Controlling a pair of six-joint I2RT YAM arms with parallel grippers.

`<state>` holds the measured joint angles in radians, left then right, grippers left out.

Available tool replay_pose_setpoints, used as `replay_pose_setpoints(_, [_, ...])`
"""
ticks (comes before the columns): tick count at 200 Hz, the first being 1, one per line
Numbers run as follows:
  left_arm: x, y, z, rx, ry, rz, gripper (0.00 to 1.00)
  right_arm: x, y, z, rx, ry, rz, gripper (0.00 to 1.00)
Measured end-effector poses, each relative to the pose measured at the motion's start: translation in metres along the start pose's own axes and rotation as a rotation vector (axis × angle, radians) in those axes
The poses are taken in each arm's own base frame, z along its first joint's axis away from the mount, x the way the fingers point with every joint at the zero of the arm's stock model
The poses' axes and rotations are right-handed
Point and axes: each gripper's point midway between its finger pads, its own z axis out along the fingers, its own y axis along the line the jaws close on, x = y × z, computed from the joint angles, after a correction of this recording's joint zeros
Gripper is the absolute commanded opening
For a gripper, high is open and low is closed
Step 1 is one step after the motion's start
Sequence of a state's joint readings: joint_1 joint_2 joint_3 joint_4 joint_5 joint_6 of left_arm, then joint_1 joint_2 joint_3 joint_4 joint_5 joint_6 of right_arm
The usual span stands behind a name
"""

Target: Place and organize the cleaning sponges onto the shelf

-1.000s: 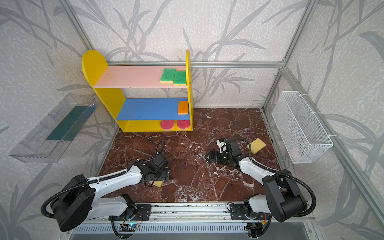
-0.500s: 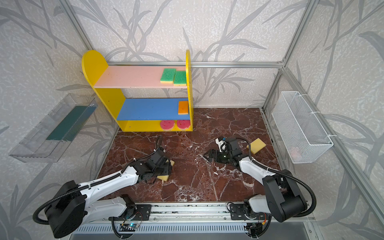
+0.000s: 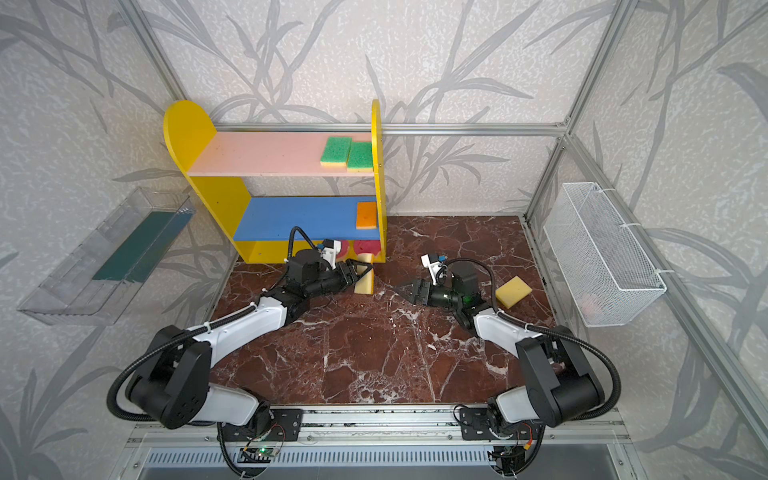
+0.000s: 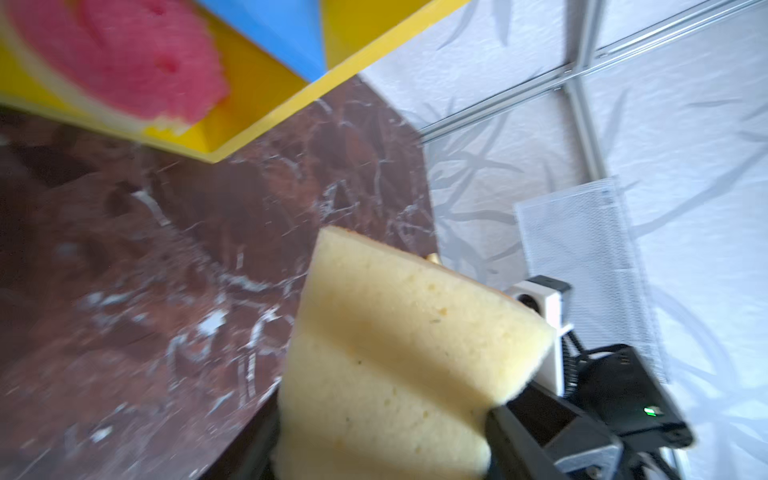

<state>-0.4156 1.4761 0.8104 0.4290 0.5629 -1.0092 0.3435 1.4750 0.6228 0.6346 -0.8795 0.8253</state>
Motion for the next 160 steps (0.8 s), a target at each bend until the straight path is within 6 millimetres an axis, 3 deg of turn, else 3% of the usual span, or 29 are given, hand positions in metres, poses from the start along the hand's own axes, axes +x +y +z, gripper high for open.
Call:
replay_pose_setpoints(17, [-0.016, -0.013, 0.007, 0.087, -0.017, -0.038, 0.61, -0.012, 0.008, 0.008, -0.067, -0.01, 0.003, 1.0])
replay_pose_setpoints(40, [-0.033, -0.03, 0.009, 0.15, -0.04, -0.046, 0.61, -0.025, 0.021, 0.017, -0.112, -0.013, -0.019, 0.92])
replay_pose_setpoints(77, [-0.049, -0.051, 0.008, 0.192, -0.074, -0.02, 0.61, -0.038, 0.056, 0.03, -0.067, -0.03, -0.189, 0.88])
replay_pose_setpoints(107, [-0.049, -0.049, 0.008, 0.185, -0.077, -0.024, 0.61, -0.043, 0.086, 0.037, -0.044, -0.043, -0.327, 0.7])
replay_pose_setpoints(118, [-0.049, -0.049, 0.008, 0.184, -0.08, -0.025, 0.61, -0.044, 0.086, 0.038, -0.03, -0.048, -0.343, 0.66])
replay_pose_setpoints(160, [-0.051, -0.048, 0.009, 0.175, -0.09, -0.03, 0.6, -0.044, 0.066, 0.045, 0.058, -0.035, -0.334, 0.67])
